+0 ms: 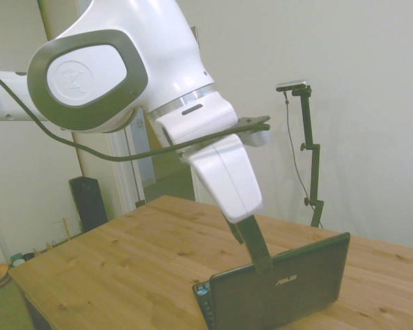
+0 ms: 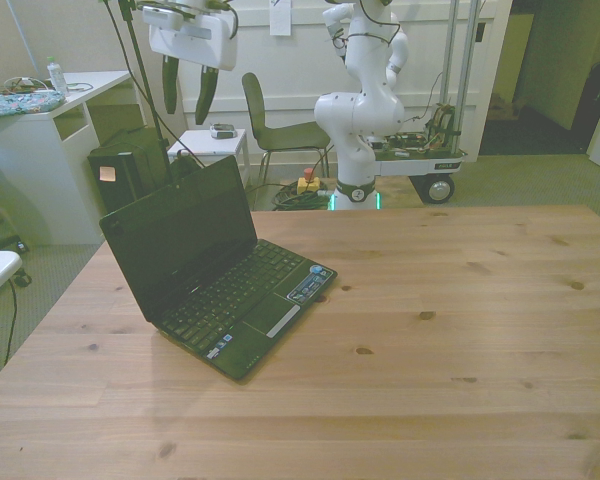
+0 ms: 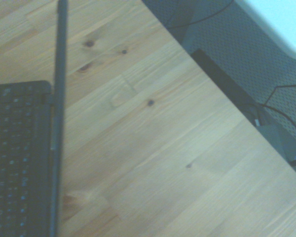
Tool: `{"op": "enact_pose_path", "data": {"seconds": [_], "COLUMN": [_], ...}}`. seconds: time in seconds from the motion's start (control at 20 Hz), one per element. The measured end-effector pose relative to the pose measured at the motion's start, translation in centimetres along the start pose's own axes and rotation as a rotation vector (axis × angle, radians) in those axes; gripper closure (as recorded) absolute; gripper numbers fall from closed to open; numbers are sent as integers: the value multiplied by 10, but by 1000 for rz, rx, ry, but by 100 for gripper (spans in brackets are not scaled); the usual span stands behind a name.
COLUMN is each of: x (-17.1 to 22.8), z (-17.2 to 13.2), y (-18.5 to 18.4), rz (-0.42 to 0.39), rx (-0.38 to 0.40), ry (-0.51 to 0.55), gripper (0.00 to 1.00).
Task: Close the laptop
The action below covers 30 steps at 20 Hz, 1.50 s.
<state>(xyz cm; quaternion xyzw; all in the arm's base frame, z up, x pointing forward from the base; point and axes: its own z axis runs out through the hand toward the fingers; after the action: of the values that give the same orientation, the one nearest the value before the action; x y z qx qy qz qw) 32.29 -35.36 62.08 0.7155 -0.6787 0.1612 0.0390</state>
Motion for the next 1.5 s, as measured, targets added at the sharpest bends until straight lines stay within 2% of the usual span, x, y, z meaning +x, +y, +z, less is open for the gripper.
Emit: {"op": "enact_pose_path", "data": {"seconds": [0.3, 0.5, 0.55, 0.85, 1.5], "x": [53, 75, 79, 84, 49], "z": [40, 78, 86, 108, 120], "y": [37, 31, 24, -17, -64], "rz": [73, 73, 66, 16, -83], "rx": [-47, -62, -61, -42, -32], "ry": [10, -2, -7, -28, -50], "gripper": [0, 0, 100, 100, 100]}}
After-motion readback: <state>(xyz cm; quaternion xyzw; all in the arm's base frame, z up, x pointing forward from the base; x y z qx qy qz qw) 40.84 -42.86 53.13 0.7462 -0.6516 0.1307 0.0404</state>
